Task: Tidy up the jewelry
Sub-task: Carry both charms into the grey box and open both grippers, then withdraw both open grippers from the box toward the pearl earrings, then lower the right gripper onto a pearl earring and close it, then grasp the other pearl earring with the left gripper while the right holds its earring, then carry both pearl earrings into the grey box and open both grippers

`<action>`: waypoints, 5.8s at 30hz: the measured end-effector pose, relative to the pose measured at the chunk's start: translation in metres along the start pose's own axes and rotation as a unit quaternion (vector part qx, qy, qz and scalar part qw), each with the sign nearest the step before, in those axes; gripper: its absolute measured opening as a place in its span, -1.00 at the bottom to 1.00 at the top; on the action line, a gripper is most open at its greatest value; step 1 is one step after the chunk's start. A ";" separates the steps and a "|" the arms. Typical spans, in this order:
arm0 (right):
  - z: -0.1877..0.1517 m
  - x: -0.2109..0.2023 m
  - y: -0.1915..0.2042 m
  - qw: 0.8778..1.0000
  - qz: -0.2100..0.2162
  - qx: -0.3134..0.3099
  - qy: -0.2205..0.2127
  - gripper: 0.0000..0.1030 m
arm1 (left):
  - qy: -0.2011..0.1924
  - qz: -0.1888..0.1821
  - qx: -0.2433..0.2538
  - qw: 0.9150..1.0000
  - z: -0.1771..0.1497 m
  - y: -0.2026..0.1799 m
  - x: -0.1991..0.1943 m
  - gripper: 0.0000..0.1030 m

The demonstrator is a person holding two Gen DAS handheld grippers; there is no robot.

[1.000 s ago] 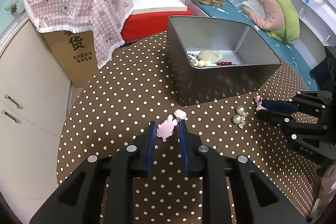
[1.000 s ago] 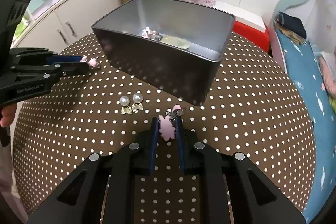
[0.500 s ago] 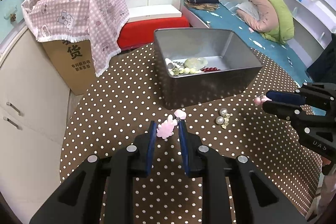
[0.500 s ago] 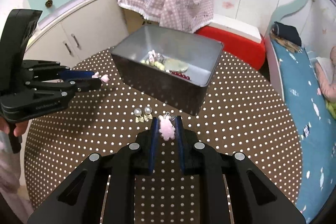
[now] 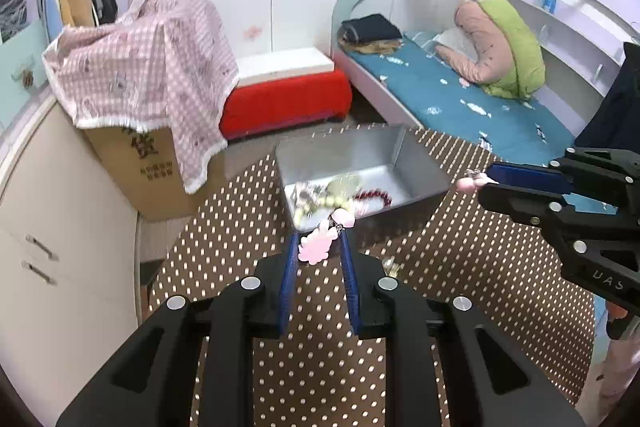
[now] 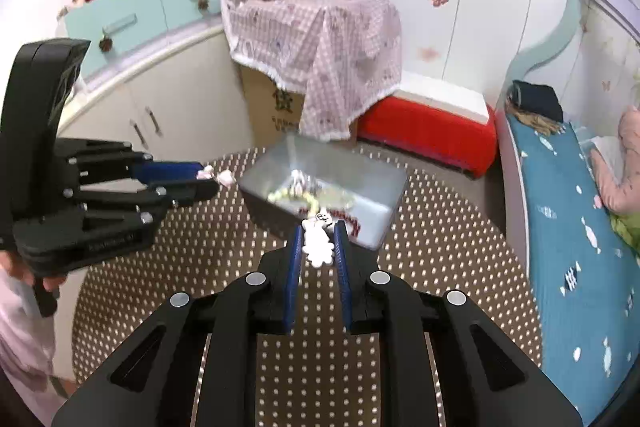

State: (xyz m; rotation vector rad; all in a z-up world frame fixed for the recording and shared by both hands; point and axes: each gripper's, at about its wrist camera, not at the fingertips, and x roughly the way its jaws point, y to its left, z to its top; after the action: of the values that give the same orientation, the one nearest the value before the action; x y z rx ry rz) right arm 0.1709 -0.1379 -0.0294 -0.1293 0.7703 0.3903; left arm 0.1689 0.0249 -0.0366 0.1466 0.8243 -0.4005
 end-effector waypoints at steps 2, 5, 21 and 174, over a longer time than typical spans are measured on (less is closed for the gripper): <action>0.008 -0.002 -0.002 1.000 0.001 0.003 -0.007 -0.67 | -0.007 0.001 0.004 1.000 0.008 -0.002 -0.002 -0.61; 0.017 -0.002 -0.004 1.000 0.002 0.006 -0.013 -0.67 | -0.014 0.001 0.011 1.000 0.019 -0.005 -0.002 -0.61; 0.042 0.071 -0.032 0.999 0.013 0.042 0.022 -0.67 | 0.020 -0.005 0.006 1.000 0.052 0.000 0.058 -0.61; -0.080 0.040 -0.075 0.993 0.014 0.112 0.043 -0.77 | 0.085 0.005 -0.011 0.996 -0.039 -0.052 0.069 -0.78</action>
State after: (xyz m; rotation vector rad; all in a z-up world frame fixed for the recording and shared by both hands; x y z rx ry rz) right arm 0.1736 -0.2153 -0.1160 0.0761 0.8970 0.3237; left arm 0.1630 -0.0320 -0.1122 0.1654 0.9943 -0.3730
